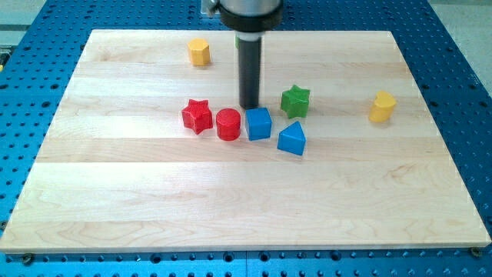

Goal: Place the hexagon diagonally top right to the triangle

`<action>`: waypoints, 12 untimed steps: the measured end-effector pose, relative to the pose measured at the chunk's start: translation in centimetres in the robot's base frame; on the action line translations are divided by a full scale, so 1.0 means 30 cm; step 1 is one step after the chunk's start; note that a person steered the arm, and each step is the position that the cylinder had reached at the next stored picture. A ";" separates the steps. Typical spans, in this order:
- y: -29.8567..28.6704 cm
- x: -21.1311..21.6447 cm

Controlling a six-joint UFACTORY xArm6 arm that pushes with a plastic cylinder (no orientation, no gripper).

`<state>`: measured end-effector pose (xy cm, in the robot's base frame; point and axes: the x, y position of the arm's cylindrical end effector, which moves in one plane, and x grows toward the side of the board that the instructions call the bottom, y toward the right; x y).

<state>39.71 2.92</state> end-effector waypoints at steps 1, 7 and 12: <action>0.351 0.002; -0.216 -0.378; 0.376 -0.367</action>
<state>28.72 14.21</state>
